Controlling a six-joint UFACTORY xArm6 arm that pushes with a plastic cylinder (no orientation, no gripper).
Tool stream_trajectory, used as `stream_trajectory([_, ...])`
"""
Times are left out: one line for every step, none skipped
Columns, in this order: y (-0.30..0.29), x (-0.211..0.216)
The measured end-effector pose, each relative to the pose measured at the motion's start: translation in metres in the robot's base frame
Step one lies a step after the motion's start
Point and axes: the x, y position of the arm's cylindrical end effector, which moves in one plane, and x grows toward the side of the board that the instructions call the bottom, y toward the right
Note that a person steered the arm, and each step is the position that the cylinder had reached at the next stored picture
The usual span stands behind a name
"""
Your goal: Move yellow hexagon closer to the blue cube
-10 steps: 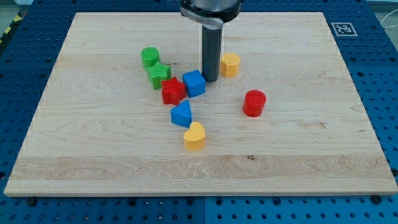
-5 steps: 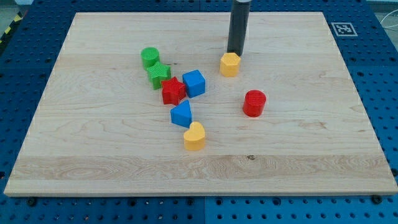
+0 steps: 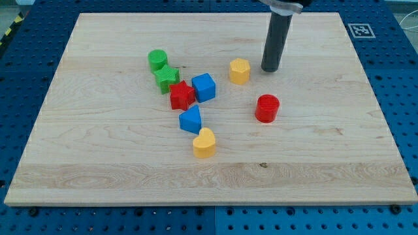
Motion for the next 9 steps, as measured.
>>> stream_trajectory([0.000,-0.012])
stream_trajectory([-0.007,-0.013])
stream_trajectory([-0.017,-0.013])
stream_trajectory([-0.028,-0.013])
stream_trajectory([-0.039,-0.013])
stream_trajectory([-0.049,-0.013])
stream_trajectory([-0.054,-0.010])
stream_trajectory([-0.054,0.011])
stream_trajectory([-0.054,0.036])
